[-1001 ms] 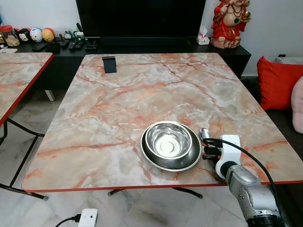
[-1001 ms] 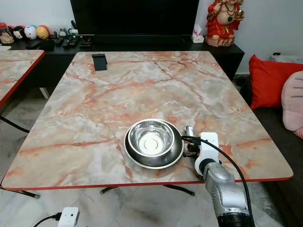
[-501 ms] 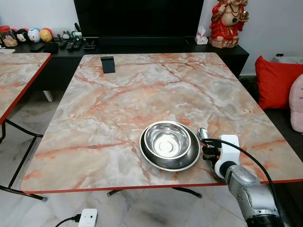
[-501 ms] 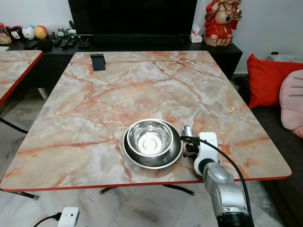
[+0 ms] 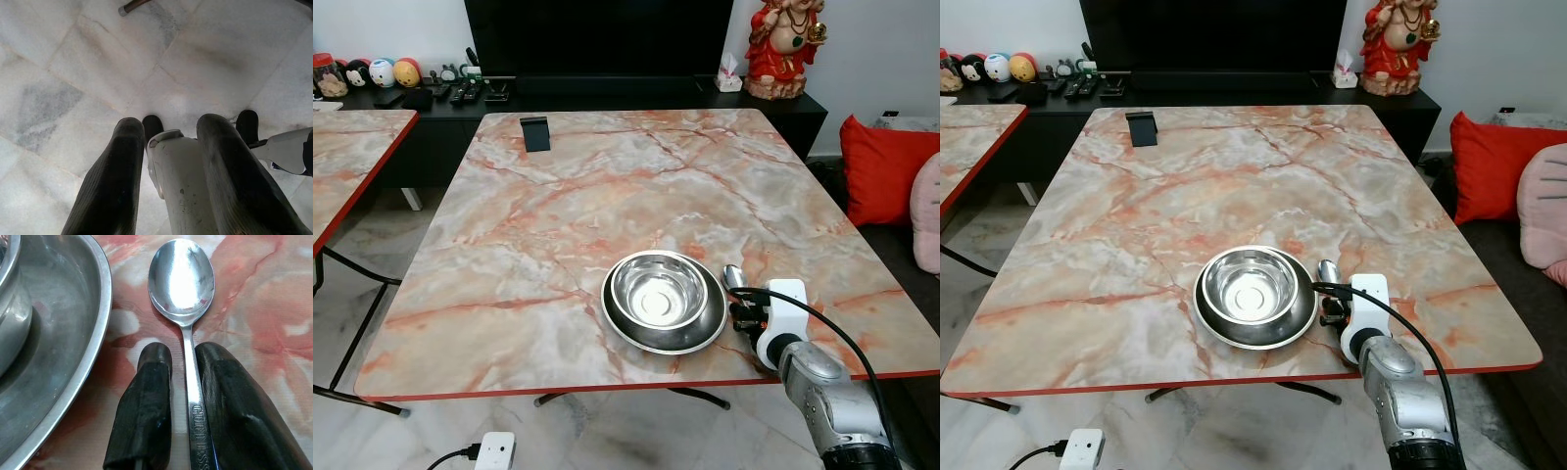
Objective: Setting the table
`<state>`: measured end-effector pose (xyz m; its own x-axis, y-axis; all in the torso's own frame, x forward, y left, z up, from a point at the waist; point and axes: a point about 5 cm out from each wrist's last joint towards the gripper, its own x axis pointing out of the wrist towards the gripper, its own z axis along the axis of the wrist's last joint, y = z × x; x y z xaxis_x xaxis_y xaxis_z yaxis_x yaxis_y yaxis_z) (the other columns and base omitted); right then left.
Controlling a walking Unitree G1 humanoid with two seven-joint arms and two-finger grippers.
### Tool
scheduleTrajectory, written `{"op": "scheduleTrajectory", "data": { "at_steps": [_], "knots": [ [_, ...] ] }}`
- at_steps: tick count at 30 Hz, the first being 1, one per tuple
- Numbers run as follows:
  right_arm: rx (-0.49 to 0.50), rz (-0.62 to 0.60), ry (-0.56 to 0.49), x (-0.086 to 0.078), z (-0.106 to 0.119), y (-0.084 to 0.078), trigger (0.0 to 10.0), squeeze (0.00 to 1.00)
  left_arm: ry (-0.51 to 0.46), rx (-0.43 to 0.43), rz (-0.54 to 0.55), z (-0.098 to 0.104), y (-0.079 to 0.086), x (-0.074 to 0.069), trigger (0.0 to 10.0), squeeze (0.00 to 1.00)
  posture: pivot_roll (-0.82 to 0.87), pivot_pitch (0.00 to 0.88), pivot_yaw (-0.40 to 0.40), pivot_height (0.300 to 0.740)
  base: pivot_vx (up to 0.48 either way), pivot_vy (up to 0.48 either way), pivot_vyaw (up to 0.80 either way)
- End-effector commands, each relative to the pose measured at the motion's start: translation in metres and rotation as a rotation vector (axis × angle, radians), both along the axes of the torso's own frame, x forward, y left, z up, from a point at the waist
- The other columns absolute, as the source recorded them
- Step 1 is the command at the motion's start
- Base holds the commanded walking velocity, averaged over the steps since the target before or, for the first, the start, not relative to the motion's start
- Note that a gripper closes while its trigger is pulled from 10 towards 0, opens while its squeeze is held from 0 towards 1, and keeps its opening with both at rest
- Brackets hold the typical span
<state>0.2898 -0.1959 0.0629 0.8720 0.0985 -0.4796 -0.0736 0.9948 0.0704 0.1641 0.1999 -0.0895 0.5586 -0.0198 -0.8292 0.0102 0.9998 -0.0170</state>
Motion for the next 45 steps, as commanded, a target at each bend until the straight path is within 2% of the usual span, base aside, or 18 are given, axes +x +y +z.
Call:
{"op": "scheduleTrajectory", "data": {
  "at_steps": [1, 28, 43, 45],
  "knots": [
    [0.008, 0.01, 0.057, -0.004, -0.009, 0.003, 10.0, 0.0, 0.013, 0.013, -0.024, -0.001, 0.002, -0.002, 10.0, 0.0, -0.03, 0.0, -0.012, 0.736, 0.0, 0.0, 0.0],
    [0.041, 0.025, 0.089, -0.005, -0.01, 0.007, 10.0, 0.0, 0.013, 0.027, -0.052, 0.0, 0.002, -0.001, 10.0, 0.0, -0.03, 0.0, -0.011, 0.736, 0.0, 0.0, 0.0],
    [0.051, -0.005, 0.066, -0.003, -0.005, 0.004, 10.0, 0.0, 0.013, 0.027, -0.049, 0.0, 0.002, -0.001, 10.0, 0.0, -0.03, 0.0, -0.01, 0.736, 0.0, 0.0, 0.0],
    [0.037, -0.038, 0.011, 0.001, 0.001, 0.0, 10.0, 0.0, 0.012, 0.027, -0.048, 0.0, 0.002, -0.001, 10.0, 0.0, -0.03, 0.0, -0.01, 0.736, 0.0, 0.0, 0.0]
  ]
}}
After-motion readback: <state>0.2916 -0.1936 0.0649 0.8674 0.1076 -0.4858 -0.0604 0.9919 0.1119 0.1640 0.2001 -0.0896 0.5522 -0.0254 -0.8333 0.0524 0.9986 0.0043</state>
